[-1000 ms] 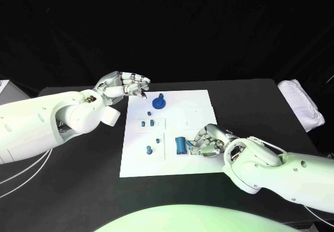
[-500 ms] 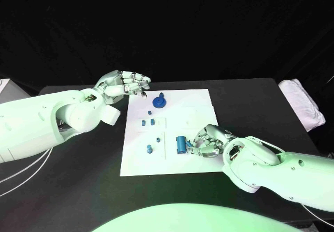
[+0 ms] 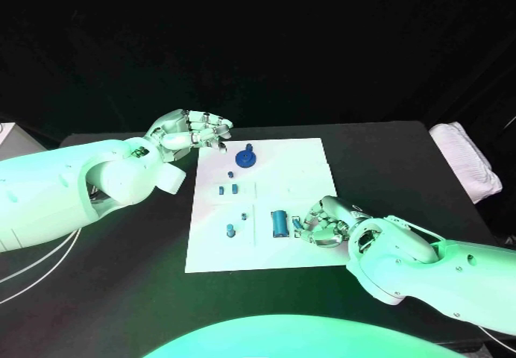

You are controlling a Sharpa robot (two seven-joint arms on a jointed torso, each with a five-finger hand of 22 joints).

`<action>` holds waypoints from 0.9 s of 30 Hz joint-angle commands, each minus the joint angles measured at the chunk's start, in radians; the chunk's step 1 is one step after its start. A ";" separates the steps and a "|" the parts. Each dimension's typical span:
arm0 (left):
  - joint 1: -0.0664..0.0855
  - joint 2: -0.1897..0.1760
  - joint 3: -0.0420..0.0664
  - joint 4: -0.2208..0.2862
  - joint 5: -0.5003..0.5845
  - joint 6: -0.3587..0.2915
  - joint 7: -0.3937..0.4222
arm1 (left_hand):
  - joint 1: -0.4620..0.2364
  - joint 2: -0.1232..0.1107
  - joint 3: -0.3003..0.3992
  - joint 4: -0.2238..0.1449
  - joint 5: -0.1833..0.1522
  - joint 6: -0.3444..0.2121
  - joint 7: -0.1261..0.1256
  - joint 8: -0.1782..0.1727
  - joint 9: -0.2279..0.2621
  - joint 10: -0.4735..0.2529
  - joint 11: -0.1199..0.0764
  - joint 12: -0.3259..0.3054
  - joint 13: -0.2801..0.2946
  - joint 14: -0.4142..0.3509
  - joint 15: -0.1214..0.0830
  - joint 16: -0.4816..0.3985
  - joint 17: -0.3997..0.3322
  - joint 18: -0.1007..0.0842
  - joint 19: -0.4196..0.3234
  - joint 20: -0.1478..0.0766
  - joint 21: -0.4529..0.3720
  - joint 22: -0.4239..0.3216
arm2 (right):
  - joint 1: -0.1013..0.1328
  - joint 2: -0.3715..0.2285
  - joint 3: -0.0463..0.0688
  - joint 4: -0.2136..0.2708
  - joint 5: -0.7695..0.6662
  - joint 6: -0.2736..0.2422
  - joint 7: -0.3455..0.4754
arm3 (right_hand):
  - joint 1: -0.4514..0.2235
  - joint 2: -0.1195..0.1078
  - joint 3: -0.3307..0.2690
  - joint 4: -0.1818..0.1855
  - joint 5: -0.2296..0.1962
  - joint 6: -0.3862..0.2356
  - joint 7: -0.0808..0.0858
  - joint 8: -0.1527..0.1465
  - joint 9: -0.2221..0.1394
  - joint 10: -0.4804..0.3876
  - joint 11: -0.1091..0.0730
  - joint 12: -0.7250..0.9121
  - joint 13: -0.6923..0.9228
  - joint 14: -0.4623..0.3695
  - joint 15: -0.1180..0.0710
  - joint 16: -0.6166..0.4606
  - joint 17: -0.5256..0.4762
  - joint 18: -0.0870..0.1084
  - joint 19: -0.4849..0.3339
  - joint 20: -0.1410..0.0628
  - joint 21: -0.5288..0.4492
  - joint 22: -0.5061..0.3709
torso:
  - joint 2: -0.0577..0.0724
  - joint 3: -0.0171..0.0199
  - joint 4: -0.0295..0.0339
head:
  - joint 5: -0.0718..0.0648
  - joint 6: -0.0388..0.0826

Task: Assemble the parts on the task board

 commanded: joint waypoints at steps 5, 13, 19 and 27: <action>0.000 0.002 0.001 0.001 0.003 0.020 0.002 | 0.006 0.000 -0.001 0.000 0.000 0.006 -0.001 -0.004 0.002 -0.004 -0.001 0.003 0.001 -0.004 0.001 0.002 0.001 0.011 0.008 0.000 -0.006 -0.001 | -0.003 -0.012 0.001 0.014 -0.062 -0.075 0.011 | -0.014 0.002 -0.003 0.005 -0.014 0.002 -0.007 0.007 0.003 0.074 -0.009 0.006 0.213 0.102 -0.008 0.003 0.252 -0.006 0.102 -0.006 0.011 0.262 | 0.001 -0.0002 0.0004 | -0.001 0.001; 0.000 0.002 0.001 0.001 0.003 0.021 0.001 | 0.007 0.001 -0.001 0.001 0.000 0.006 0.000 -0.004 0.002 -0.005 -0.001 0.004 0.002 -0.004 0.001 0.002 0.001 0.011 0.008 0.000 -0.007 -0.001 | -0.003 -0.012 0.001 0.006 -0.037 -0.047 0.009 | -0.019 0.001 -0.006 0.007 -0.022 0.002 -0.008 0.008 0.003 0.073 -0.010 0.004 0.212 0.102 -0.009 0.003 0.251 -0.006 0.102 -0.006 0.009 0.262 | 0.001 -0.0007 0.0006 | 0.000 0.000; 0.000 0.002 0.001 0.001 0.003 0.024 -0.002 | 0.006 0.001 -0.002 0.002 0.000 0.006 0.000 -0.004 0.002 -0.006 0.000 0.004 0.002 -0.005 0.001 0.001 0.001 0.011 0.008 0.000 -0.007 -0.001 | -0.001 -0.006 0.001 -0.004 -0.023 -0.008 0.002 | -0.021 0.002 -0.007 0.008 -0.023 0.002 -0.007 0.008 0.003 0.073 -0.010 0.005 0.212 0.102 -0.009 0.003 0.252 -0.006 0.102 -0.006 0.010 0.262 | 0.001 -0.0015 0.0029 | -0.002 -0.002; 0.001 0.001 0.001 0.001 0.003 0.023 -0.004 | 0.006 0.001 -0.002 0.002 0.000 0.006 0.000 -0.004 0.002 -0.006 0.000 0.004 0.003 -0.005 0.001 0.001 0.002 0.011 0.008 0.000 -0.007 -0.001 | 0.000 0.000 0.001 -0.015 -0.007 0.054 -0.012 | -0.045 0.005 -0.016 0.020 -0.034 -0.001 -0.006 0.007 0.003 0.072 -0.008 0.001 0.211 0.101 -0.008 0.002 0.249 -0.005 0.100 -0.006 0.003 0.260 | 0.001 -0.0006 0.0009 | 0.002 -0.002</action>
